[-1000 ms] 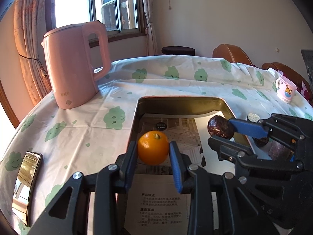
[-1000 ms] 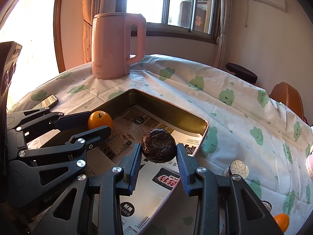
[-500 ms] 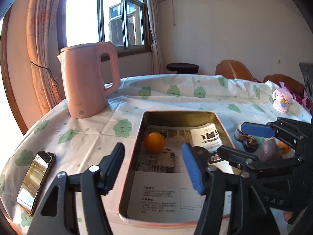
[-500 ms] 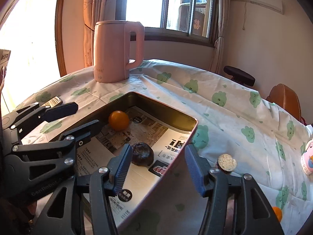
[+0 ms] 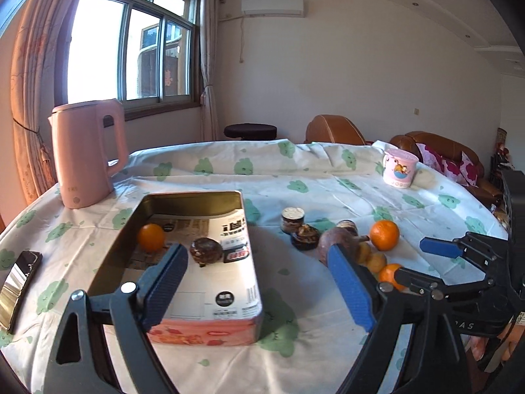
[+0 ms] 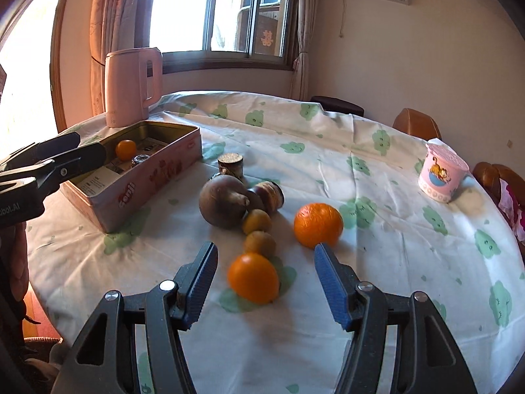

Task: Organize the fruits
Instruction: 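Move both open tools back to the fruit cluster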

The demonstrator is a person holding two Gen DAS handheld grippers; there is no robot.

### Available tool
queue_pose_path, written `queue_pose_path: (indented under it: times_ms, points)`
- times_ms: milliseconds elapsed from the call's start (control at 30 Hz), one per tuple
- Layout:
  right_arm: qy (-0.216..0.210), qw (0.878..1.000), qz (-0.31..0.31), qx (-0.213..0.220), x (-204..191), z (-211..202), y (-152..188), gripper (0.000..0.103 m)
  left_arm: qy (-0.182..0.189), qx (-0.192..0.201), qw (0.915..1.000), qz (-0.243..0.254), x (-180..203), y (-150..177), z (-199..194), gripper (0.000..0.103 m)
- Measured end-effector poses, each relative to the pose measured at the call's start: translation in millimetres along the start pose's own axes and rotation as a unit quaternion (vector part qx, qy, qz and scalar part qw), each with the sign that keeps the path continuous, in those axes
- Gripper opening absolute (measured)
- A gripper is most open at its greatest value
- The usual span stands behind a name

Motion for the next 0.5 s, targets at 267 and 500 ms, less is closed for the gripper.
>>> queue_pose_path:
  times_ms: [267,500]
  points:
    - [-0.028,0.999,0.010,-0.013,-5.0,16.1,10.0,0.061,0.004,-0.021,0.9997,0.015,19.5,11.2,10.0,0.090]
    - [-0.040,0.998,0.005,-0.041,-9.9,27.3,14.5,0.038,0.012,-0.037,0.9989,0.024,30.7,14.8,20.4,0.090]
Point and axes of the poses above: each gripper's, at about its wrist camera, not at the fingertips, and z roughly the way its jaws point, x to its right, y to its underside, the point moved 6 cm from there along z, roughly the way its jaws point, and after that the axes turned 14 degrees about -z, right-handed, at the moved point
